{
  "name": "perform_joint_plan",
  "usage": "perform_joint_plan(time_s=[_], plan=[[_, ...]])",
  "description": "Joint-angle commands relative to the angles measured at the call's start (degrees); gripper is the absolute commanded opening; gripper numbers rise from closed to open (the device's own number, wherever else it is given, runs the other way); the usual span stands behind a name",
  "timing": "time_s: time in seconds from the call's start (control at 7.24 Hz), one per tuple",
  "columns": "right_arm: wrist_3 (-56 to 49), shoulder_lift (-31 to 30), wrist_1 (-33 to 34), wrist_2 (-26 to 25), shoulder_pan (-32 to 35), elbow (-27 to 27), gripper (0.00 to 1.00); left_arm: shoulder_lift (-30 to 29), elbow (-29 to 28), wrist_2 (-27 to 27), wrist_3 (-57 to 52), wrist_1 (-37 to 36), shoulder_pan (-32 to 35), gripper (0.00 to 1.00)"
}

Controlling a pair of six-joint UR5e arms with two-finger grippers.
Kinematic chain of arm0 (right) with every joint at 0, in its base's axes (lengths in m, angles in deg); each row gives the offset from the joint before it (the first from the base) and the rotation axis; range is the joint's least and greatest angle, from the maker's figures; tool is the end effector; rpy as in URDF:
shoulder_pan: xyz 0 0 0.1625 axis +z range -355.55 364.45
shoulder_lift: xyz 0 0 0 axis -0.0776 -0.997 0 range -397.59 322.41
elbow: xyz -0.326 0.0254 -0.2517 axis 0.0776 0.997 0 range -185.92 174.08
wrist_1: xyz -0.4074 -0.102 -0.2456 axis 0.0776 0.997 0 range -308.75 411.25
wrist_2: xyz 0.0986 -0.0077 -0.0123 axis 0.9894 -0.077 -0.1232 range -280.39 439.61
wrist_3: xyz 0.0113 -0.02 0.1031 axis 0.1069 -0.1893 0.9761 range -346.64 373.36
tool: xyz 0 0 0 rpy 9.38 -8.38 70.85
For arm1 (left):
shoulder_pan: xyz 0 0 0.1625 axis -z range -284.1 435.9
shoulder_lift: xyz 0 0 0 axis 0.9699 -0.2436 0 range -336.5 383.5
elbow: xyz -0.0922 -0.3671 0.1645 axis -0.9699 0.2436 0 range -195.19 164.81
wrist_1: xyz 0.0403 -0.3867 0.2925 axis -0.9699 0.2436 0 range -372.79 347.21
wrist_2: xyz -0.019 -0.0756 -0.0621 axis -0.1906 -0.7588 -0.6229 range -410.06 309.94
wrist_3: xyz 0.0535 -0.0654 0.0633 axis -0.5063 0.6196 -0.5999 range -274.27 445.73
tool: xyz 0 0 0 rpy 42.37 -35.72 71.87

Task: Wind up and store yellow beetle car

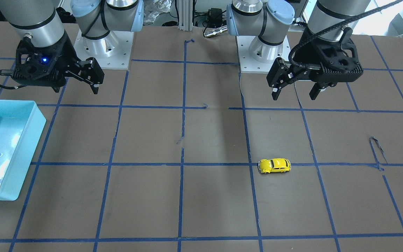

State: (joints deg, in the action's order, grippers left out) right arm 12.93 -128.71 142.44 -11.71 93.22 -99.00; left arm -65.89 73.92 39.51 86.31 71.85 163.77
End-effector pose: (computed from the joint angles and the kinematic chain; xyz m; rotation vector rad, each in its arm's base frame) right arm 0.1189 -0.5605 0.4522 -0.0214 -3.1187 -0.0216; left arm -0.1126 -0.5795 0.4946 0.0733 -3.1294 0.1878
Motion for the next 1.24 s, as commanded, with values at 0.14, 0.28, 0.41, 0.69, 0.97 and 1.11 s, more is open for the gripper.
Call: perform_joint_plan(time_s=[0.14,0.28,0.41,0.69,0.97,1.11], plan=[[0.0,-0.4,-0.1,-0.1,0.0,-0.3,1.0,0.2,-0.1,-0.1,0.1,0.0,0.1,1.0],[0.0,-0.4,0.0,-0.1,0.0,-0.7,1.0,0.4,0.1,-0.1,0.1,0.1,0.1,1.0],[0.0,-0.1,0.1,0.3,0.0,-0.8,1.0,0.8,-0.1,-0.1,0.1,0.5,0.5,1.0],[0.0,-0.3,0.0,-0.1,0.0,-0.8,1.0,0.8,-0.2,0.2,0.0,1.9,0.8,1.0],[-0.3,-0.6,0.0,0.9,0.0,-0.6,1.0,1.4,-0.3,1.0,3.4,4.2,0.7,1.0],[-0.4,-0.6,0.0,1.0,0.0,-0.6,1.0,0.2,-1.0,0.3,7.4,4.3,0.7,1.0]])
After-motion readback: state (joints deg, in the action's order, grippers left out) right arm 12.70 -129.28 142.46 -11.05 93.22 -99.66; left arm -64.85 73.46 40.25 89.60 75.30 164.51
